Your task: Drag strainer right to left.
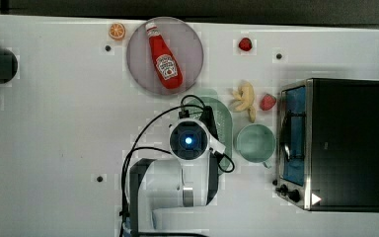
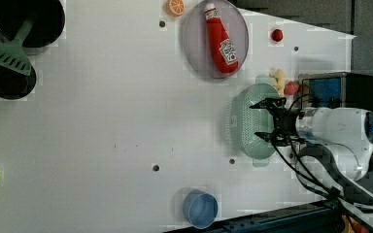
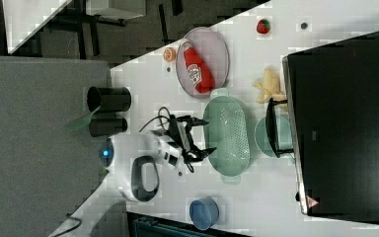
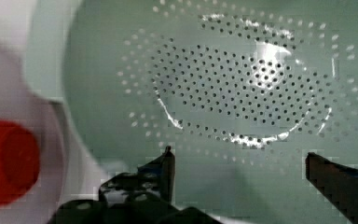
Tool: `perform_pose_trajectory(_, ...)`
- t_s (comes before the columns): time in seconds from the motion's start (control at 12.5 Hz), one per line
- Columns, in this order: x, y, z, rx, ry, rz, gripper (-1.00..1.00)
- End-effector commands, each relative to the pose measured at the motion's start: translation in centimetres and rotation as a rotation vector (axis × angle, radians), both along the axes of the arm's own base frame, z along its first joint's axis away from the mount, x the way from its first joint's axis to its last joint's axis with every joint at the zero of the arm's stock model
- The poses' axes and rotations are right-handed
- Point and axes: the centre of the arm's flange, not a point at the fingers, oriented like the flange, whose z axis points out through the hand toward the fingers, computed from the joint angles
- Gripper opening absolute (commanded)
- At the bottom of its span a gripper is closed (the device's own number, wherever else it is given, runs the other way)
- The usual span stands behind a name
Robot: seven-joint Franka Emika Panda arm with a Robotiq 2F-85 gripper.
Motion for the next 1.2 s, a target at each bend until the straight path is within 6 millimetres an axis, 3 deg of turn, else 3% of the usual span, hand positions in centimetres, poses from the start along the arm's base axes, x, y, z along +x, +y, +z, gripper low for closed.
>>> perform_pose_trajectory(0.08,-0.8,-0.1,-4.4,-0.008,0.039,-0.187,1.0)
perform_pose_trajectory(0.56,-1.3,2.6,-7.6,0.005,0.031,-0.144,1.0)
perform_pose_trajectory(1.2,-0.5,8.5,-7.8,0.014,0.019,-0.164,1.0)
